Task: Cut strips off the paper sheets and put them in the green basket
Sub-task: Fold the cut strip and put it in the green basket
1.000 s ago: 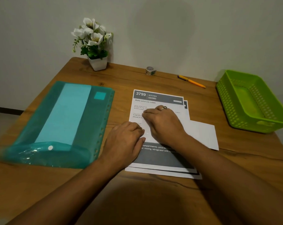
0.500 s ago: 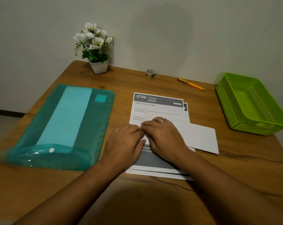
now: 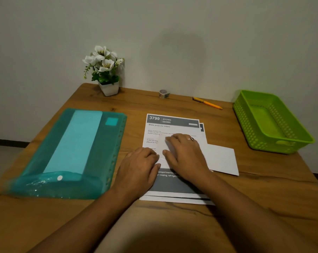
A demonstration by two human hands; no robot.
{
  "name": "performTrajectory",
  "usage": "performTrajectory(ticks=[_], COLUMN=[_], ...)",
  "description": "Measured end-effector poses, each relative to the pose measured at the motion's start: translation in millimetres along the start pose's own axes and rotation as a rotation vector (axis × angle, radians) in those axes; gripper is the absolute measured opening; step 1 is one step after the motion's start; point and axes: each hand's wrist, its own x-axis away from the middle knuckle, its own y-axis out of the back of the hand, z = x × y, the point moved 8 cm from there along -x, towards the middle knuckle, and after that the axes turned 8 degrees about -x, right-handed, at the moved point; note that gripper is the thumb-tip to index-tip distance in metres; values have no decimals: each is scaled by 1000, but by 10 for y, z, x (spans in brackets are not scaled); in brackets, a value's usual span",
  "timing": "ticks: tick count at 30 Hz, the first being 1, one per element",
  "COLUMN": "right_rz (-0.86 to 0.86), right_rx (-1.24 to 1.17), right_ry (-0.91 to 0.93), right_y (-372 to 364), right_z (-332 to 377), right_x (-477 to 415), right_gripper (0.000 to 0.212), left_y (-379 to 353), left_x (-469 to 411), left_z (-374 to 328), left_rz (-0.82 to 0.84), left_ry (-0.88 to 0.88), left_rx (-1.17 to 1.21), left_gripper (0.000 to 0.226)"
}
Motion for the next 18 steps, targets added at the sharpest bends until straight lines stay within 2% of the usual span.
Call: performTrajectory(ticks=[3,7,13,18], right_rz=[-15,22,64,74], right_rx=[28,-27,-106,-155], right_ry=[-34,71,135,137], right_y=[0,-64,-150,-166], right_z=[-97,-71,-102,-123], right_x=[137,121,100,114], right_gripper=[37,33,39,41], left_y=[5,11,22,-36], left_x=[4,13,-1,-167], left_z=[-18,-11,-3,5], left_rz=[-9,-6,16,25], left_ry=[-9,-12,-5,36], left_rx=[-1,33,38,-3], left_gripper=[23,26,29,40])
